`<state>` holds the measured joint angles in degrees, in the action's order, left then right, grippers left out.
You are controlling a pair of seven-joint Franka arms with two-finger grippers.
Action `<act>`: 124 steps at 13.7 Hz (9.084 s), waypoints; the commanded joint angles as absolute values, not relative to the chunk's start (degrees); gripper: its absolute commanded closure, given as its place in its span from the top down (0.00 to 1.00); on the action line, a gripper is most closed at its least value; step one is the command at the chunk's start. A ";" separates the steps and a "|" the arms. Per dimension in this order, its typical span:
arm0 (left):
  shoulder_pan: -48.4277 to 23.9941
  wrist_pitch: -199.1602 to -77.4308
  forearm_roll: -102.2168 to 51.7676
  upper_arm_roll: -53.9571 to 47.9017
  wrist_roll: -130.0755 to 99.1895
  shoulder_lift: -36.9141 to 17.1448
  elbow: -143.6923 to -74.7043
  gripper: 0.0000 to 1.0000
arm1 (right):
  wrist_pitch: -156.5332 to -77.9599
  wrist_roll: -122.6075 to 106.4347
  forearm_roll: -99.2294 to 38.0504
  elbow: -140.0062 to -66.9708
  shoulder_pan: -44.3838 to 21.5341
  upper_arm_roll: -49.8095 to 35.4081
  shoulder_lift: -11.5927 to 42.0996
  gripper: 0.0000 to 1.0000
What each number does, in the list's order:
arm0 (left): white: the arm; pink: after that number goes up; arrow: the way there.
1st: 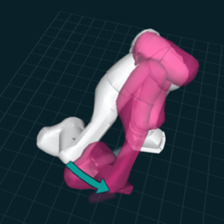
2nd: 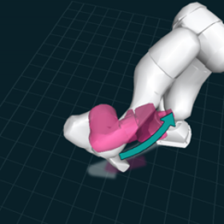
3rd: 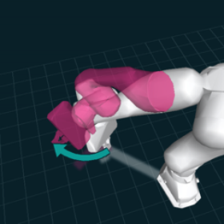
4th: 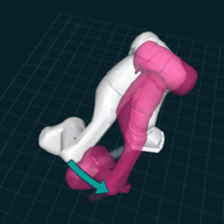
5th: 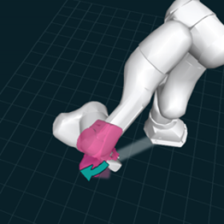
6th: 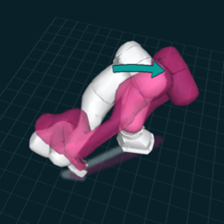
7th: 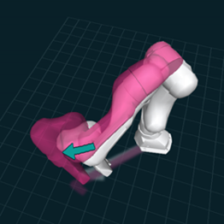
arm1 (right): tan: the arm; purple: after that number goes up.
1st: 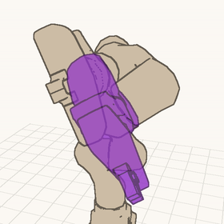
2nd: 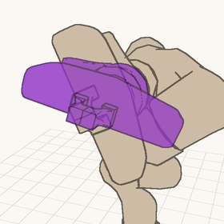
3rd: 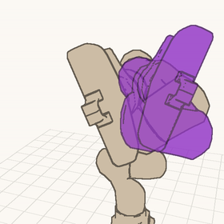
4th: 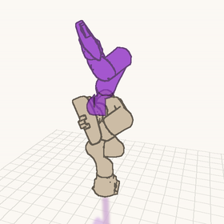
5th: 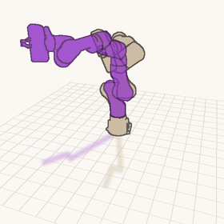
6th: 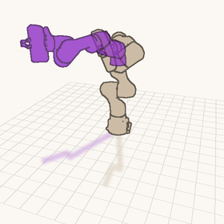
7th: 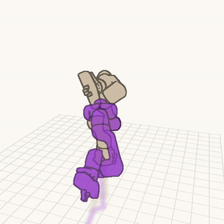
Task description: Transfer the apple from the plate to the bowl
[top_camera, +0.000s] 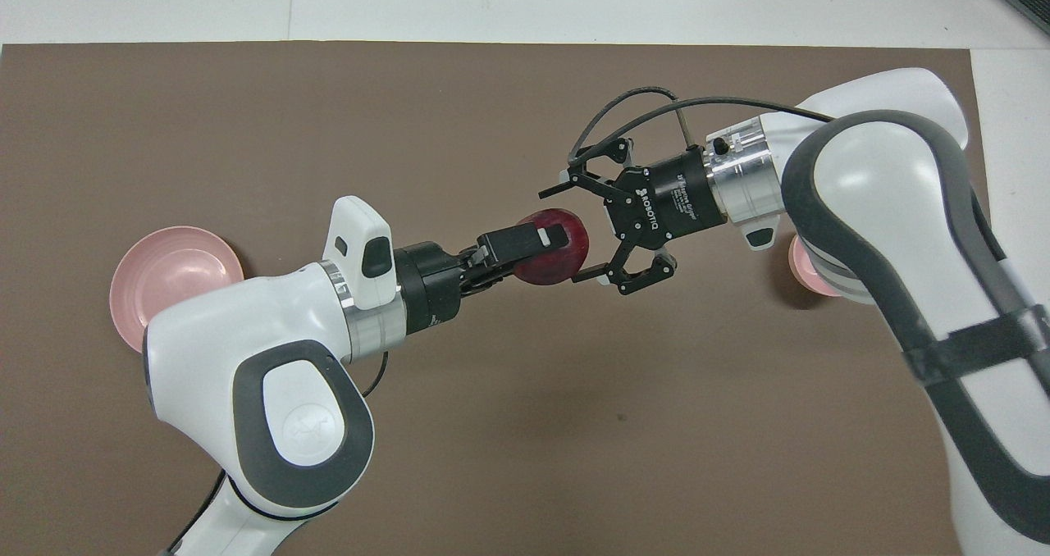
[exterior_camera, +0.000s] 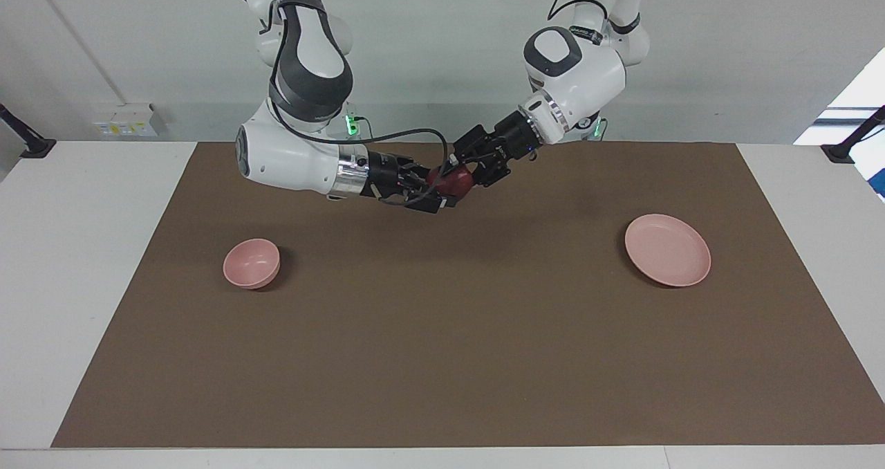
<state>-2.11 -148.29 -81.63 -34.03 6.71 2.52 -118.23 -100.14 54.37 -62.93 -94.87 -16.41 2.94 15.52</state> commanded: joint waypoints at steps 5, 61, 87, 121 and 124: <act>-2.20 -148.97 -81.74 -34.28 6.24 3.08 -118.56 0.00 | -102.04 55.11 -64.60 -94.48 -17.75 2.81 15.91 1.00; -3.61 -76.46 1.32 1.05 6.15 1.58 -80.16 1.00 | -121.11 -2.82 5.27 -108.37 1.49 3.60 15.56 0.00; -2.46 -76.46 0.35 1.23 5.80 2.90 -80.95 1.00 | -121.46 -0.09 2.64 -107.49 0.88 3.52 18.46 0.00; -2.46 -76.38 0.35 1.23 5.80 2.90 -80.95 1.00 | -106.45 12.12 3.87 -105.82 -7.02 2.81 0.28 1.00; -2.46 -76.38 0.35 1.23 5.80 2.90 -80.95 1.00 | -100.66 11.87 3.43 -102.50 -7.29 2.81 -3.77 1.00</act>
